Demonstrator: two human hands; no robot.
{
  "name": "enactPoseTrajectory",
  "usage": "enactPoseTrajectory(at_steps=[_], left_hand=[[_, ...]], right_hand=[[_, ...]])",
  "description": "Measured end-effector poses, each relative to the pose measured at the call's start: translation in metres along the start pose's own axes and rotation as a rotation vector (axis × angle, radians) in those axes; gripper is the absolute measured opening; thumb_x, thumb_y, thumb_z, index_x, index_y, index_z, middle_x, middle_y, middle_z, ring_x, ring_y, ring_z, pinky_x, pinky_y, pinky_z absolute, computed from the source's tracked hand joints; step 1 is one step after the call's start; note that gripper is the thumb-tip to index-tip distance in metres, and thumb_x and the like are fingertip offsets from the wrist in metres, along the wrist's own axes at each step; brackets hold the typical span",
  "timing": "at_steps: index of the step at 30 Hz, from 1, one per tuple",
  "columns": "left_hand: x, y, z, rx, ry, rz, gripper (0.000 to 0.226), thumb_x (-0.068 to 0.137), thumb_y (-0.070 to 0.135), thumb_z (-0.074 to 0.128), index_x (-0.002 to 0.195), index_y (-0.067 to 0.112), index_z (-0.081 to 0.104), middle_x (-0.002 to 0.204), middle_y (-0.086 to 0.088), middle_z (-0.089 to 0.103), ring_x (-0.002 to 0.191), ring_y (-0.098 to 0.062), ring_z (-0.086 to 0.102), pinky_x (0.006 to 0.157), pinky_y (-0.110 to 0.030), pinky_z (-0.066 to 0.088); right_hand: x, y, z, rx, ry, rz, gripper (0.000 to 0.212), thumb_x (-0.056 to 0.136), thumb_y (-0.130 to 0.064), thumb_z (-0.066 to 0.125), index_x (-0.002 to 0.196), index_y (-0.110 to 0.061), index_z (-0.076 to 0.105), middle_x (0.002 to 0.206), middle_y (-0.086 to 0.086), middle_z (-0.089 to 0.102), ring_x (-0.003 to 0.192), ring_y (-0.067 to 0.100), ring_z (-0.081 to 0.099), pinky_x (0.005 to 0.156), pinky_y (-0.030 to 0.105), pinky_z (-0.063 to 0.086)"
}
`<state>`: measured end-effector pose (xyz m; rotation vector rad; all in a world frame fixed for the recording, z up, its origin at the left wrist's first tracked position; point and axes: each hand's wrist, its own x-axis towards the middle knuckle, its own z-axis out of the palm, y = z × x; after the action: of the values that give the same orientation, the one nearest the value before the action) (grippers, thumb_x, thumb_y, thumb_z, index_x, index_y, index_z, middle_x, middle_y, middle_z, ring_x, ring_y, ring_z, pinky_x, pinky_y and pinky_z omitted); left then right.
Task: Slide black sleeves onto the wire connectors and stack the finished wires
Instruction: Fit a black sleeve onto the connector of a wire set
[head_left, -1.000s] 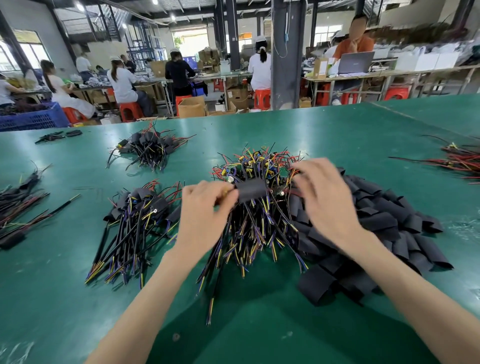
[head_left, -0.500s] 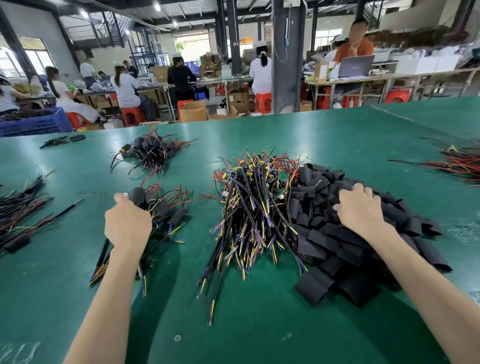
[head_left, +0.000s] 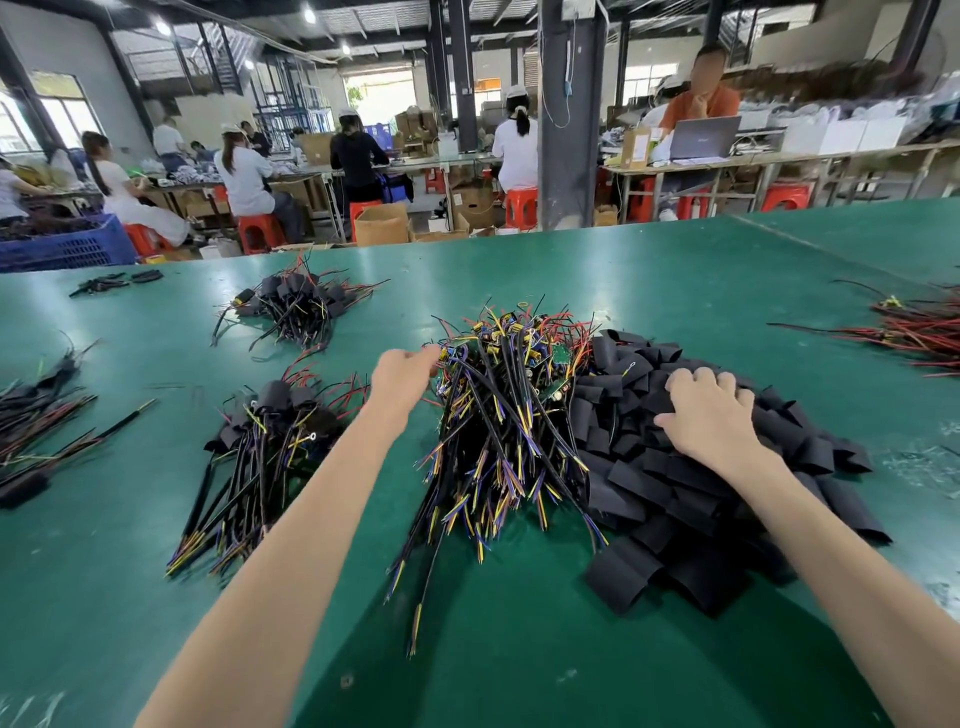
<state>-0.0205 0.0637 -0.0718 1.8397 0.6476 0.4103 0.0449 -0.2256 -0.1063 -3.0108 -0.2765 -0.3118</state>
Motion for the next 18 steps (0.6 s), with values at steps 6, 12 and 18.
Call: enactPoseTrajectory(at_steps=[6, 12, 18], left_hand=[[0.008, 0.014, 0.015, -0.007, 0.164, -0.001, 0.031, 0.074, 0.028, 0.076, 0.06, 0.016, 0.052, 0.071, -0.007, 0.054, 0.07, -0.021, 0.047, 0.059, -0.028, 0.038], [-0.003, 0.036, 0.008, -0.198, 0.232, 0.147, 0.02, 0.078, 0.01, 0.073, 0.094, -0.002, 0.068, 0.091, -0.015, 0.068, 0.081, -0.029, 0.067, 0.087, -0.043, 0.054], [-0.046, 0.088, -0.004, -0.867, 0.044, 0.303, 0.015, 0.09, -0.009, 0.052, 0.079, 0.0, 0.057, 0.061, -0.005, 0.052, 0.052, -0.013, 0.051, 0.057, -0.026, 0.055]], right_hand=[[0.001, -0.001, 0.004, -0.052, 0.06, -0.03, 0.043, 0.089, -0.035, 0.058, 0.122, -0.009, 0.048, 0.122, 0.012, 0.046, 0.117, 0.033, 0.039, 0.095, 0.044, 0.033], [-0.003, -0.007, 0.008, -0.088, 0.13, -0.054, 0.042, 0.088, -0.035, 0.059, 0.119, -0.009, 0.049, 0.119, 0.011, 0.047, 0.113, 0.032, 0.041, 0.092, 0.043, 0.034], [-0.005, -0.01, 0.001, -0.005, 0.22, -0.003, 0.04, 0.089, -0.027, 0.059, 0.12, -0.004, 0.05, 0.115, 0.016, 0.045, 0.109, 0.035, 0.04, 0.089, 0.044, 0.033]])
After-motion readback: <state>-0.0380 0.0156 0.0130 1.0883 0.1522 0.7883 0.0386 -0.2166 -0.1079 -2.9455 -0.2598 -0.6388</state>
